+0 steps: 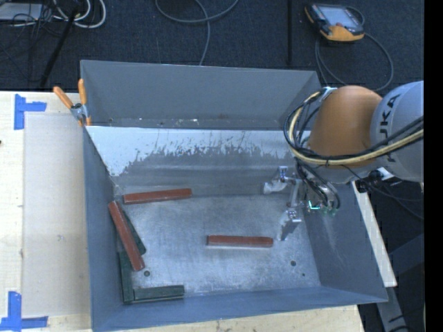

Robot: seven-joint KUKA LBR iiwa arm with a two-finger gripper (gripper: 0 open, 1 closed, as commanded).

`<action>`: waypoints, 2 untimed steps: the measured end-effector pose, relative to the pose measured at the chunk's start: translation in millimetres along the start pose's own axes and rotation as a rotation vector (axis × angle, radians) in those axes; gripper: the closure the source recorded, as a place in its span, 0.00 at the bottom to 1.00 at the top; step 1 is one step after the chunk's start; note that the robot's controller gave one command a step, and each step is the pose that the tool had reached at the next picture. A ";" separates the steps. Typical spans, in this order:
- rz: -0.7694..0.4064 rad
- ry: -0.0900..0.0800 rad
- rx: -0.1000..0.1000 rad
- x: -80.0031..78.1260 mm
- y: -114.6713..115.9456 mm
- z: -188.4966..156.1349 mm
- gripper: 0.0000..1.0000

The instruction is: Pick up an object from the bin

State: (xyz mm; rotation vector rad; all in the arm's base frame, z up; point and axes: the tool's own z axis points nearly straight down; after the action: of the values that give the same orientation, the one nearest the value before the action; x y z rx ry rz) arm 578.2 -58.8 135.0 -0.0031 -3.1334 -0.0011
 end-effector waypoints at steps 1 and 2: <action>-0.001 -0.007 0.001 -1.9 0.1 -4.1 0.00; -0.085 -0.023 0.002 27.1 30.1 59.1 1.00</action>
Offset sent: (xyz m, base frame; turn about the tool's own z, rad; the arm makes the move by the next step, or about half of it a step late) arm -0.0329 0.0300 -0.0650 -0.0865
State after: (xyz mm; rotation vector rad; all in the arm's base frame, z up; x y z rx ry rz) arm 550.7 -28.6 76.2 0.1306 -3.1541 0.0016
